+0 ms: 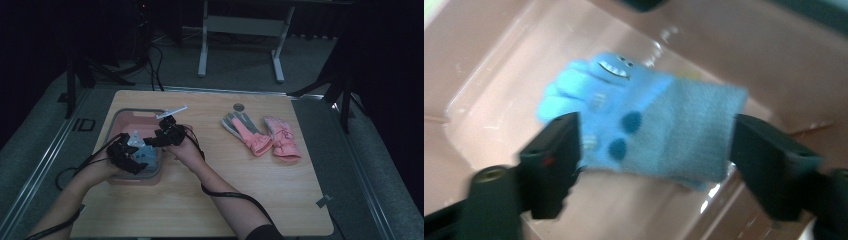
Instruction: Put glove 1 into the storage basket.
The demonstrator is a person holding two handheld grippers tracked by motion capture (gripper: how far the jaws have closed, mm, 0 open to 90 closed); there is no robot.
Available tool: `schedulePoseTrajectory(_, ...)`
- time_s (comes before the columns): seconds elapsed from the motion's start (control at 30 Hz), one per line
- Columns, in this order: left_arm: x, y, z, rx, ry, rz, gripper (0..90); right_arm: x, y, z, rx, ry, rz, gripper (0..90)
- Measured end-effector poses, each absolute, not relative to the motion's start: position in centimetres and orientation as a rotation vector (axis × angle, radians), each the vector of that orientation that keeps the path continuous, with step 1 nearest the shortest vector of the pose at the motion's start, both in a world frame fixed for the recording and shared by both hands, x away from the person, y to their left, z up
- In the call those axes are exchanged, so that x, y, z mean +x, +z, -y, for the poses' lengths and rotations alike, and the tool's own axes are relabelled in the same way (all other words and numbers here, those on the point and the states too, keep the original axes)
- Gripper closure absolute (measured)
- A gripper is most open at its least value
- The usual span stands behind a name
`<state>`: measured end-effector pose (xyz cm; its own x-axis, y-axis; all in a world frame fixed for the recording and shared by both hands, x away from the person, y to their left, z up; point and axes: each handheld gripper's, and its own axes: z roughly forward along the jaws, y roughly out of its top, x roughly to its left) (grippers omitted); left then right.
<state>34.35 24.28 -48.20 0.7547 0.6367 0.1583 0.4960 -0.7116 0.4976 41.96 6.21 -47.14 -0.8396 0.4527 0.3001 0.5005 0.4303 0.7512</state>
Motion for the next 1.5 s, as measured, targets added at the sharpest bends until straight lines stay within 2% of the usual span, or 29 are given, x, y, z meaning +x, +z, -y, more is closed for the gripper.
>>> schedulePoseTrajectory(0.07,34.0,-47.9,-24.6,2.476,0.483,-0.892,14.6,42.0,-47.0,-5.8,-0.859,-1.409,2.604,32.8)
schedulePoseTrajectory(0.17,33.5,-47.3,-24.7,2.416,0.461,-0.897,9.4,42.0,-46.9,-5.1,-0.820,-1.421,2.587,27.5)
schedulePoseTrajectory(0.3,32.8,-46.7,-24.5,2.339,0.492,-0.886,9.2,41.7,-46.4,-4.2,-0.786,-1.462,2.575,24.3)
schedulePoseTrajectory(0.53,31.7,-45.8,-22.8,2.236,0.470,-0.880,9.2,41.1,-46.3,-1.8,-0.750,-1.505,2.597,19.0)
schedulePoseTrajectory(0.97,30.7,-45.2,-18.2,2.164,0.390,-0.871,8.4,40.0,-46.6,3.6,-0.768,-1.493,2.658,16.1)
schedulePoseTrajectory(1.5,29.5,-46.9,-12.4,2.147,0.367,-0.705,8.5,38.7,-47.9,9.4,-0.718,-1.519,2.718,14.5)
